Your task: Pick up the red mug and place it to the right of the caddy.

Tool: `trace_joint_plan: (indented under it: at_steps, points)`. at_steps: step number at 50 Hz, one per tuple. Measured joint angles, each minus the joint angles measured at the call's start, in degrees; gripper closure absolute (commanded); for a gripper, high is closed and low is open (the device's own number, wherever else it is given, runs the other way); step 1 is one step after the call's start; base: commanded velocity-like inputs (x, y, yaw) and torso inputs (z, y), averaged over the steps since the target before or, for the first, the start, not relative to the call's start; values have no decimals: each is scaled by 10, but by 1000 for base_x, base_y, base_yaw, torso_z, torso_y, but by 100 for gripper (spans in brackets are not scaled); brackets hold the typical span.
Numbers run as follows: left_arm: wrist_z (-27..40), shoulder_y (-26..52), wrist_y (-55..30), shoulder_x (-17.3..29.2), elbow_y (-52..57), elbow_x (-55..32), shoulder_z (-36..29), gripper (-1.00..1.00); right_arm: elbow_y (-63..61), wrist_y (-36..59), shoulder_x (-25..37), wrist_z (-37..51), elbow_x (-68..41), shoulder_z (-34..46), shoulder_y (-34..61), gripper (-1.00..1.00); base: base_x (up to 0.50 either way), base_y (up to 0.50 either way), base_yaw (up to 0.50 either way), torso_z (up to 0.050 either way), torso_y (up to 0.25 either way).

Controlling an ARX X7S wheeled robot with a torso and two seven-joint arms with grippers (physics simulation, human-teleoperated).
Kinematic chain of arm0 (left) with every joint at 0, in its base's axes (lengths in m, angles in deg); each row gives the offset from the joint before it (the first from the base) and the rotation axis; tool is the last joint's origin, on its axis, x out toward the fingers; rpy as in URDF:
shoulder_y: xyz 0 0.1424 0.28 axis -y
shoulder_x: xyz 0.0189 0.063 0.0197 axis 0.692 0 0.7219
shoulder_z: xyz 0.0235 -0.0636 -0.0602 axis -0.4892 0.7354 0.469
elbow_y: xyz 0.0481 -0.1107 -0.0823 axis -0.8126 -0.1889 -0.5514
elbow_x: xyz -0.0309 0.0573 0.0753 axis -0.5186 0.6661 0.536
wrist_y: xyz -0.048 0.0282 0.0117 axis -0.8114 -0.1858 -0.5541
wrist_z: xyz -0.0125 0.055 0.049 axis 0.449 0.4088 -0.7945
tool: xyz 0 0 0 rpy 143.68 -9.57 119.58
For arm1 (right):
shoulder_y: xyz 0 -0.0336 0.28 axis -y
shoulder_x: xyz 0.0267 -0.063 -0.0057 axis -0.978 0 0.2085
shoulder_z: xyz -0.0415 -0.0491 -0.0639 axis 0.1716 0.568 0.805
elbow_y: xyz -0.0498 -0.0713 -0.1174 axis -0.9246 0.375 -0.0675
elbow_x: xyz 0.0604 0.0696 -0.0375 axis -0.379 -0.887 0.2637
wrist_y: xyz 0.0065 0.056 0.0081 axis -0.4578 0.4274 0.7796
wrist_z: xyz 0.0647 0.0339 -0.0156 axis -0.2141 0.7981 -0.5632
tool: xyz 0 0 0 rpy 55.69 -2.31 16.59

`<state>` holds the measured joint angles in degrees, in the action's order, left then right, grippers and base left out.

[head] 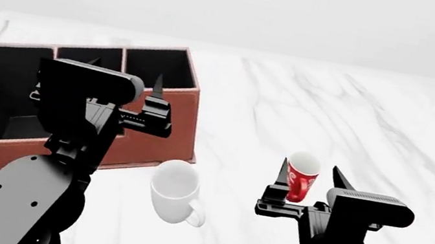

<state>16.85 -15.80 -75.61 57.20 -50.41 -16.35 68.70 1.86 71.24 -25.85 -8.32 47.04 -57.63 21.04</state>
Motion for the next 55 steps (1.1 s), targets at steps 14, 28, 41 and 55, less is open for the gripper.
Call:
trace_joint_plan:
  at_steps: [14, 28, 41, 55]
  points:
    - [3, 2, 3, 4, -1, -6, 1, -100, 9, -7, 4, 7, -3, 4, 3, -100, 393, 0, 0, 0, 2]
    - [8, 0, 3, 9, 6, -14, 2, -100, -2, -50, 11, 33, 19, 3, -25, -100, 0, 0, 0, 0, 0]
    - [12, -1, 8, 11, 6, -17, -1, -100, 1, -87, 27, 32, 0, -11, -122, -100, 0, 0, 0, 0, 0]
    - [17, -1, 12, 14, 5, -22, -3, -100, 16, -100, 35, 36, -11, -11, -153, -100, 0, 0, 0, 0, 0]
